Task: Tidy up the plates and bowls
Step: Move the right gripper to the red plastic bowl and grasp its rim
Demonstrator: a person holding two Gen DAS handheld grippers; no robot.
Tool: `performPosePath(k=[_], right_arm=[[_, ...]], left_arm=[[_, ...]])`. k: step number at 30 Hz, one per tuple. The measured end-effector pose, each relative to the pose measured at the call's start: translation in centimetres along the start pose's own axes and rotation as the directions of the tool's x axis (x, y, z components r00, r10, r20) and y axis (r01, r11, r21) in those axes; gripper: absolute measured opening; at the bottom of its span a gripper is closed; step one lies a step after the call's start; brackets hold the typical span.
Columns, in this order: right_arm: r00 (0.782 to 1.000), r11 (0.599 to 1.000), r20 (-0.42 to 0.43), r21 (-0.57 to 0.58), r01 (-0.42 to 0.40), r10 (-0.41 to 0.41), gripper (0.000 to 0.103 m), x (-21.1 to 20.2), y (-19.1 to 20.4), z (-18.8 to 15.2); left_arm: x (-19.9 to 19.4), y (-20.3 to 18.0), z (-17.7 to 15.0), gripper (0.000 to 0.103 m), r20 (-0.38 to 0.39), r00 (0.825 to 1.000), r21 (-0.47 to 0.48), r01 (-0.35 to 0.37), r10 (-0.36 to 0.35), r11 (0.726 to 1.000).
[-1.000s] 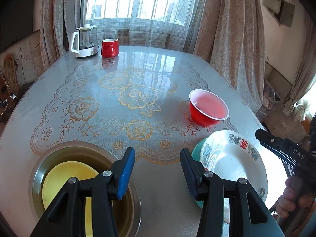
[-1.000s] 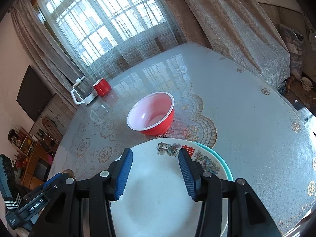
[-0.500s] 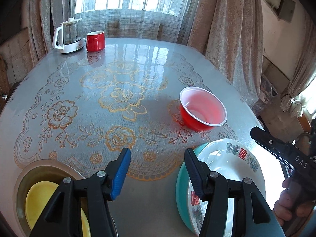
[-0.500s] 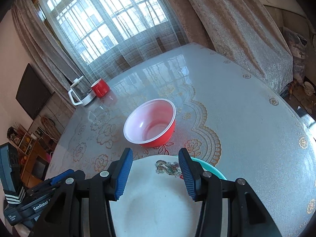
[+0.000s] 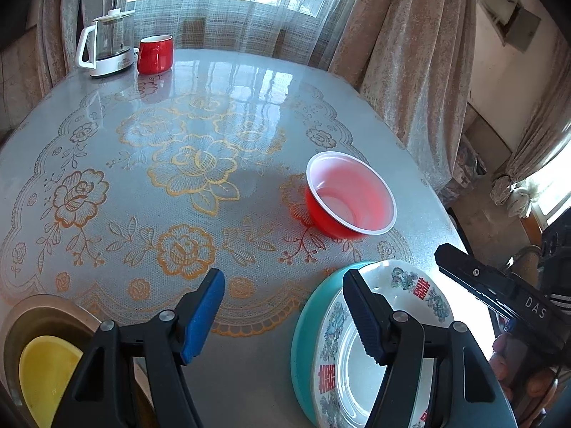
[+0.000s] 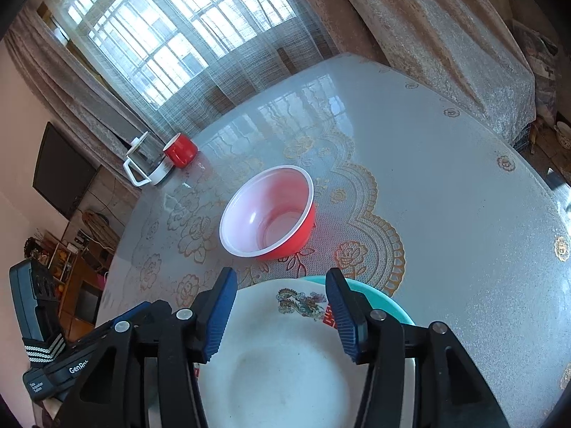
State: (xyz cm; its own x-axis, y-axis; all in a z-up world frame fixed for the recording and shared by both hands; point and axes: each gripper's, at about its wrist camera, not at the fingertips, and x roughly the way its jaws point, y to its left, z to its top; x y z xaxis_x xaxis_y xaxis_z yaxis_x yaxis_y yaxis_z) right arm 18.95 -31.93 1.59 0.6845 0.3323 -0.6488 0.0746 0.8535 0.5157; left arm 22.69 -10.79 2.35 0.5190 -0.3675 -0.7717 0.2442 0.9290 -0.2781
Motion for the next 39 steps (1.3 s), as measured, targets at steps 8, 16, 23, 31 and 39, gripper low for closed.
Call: performPosePath(k=[8,16,23,31,39], right_arm=[[0.995,0.993,-0.017,0.062,-0.101,0.102,0.06,0.4,0.0,0.8],[0.995,0.99,-0.005,0.103,-0.099,0.1,0.06,1.3,-0.9,2.6],[0.998,0.993,-0.017,0.103,-0.059,0.061,0.058,3.2,-1.2,4.0],[0.997,0.995,-0.072,0.095,-0.009,0.016,0.034,6.0,-2.1,4.9],[0.994,0.999,-0.111,0.033,0.025,-0.022,0.018,7.5,-1.6,4.6]], left_arm=[[0.9,-0.4,1.2,0.061,0.0,1.0,0.013,0.02,-0.02,1.0],[1.6,0.2,3.0,0.05,0.007,0.999,-0.015,0.053,-0.053,0.998],[2.8,-0.7,5.4,0.044,0.005,0.998,-0.002,0.055,-0.055,0.998],[7.3,-2.2,6.7,0.042,-0.057,0.998,0.021,0.029,-0.027,0.999],[9.8,-2.8,5.4,0.018,-0.125,0.991,0.048,0.054,-0.047,0.997]])
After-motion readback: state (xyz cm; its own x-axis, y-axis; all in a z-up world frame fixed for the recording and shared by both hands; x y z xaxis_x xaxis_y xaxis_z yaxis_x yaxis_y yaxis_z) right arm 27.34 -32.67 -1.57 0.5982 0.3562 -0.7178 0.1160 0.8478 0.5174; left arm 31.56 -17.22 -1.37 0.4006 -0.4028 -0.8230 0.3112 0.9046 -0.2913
